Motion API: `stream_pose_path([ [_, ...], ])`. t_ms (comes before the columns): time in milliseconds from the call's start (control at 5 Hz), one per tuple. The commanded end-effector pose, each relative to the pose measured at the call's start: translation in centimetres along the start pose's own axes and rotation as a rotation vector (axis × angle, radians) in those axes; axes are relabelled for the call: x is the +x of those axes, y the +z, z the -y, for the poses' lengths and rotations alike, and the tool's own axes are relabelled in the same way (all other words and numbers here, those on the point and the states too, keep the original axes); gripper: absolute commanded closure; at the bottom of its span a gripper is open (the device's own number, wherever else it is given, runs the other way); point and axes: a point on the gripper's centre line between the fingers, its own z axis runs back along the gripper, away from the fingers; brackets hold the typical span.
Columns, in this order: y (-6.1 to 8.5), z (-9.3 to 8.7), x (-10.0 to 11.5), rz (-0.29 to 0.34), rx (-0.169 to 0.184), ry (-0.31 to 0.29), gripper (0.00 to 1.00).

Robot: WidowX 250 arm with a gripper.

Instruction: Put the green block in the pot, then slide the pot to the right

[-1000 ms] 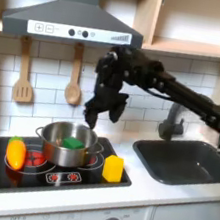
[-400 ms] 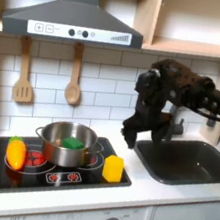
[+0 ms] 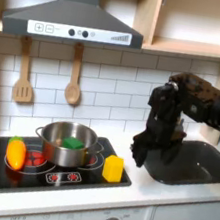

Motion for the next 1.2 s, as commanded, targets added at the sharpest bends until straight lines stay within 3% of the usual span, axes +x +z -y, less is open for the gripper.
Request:
stream_pose_path([
  [0,-0.1,0.6,-3.4,-0.034,-0.012,-0.024,0.0],
  [200,0.1,1.4,-4.8,-0.04,-0.045,-0.042,0.0],
  [400,0.2,1.8,-6.3,-0.051,-0.039,-0.053,0.0],
  [600,0.4,1.9,-6.2,-0.027,-0.043,-0.053,0.0],
  [1000,0.4,1.8,-6.2,-0.035,-0.039,-0.053,0.0],
])
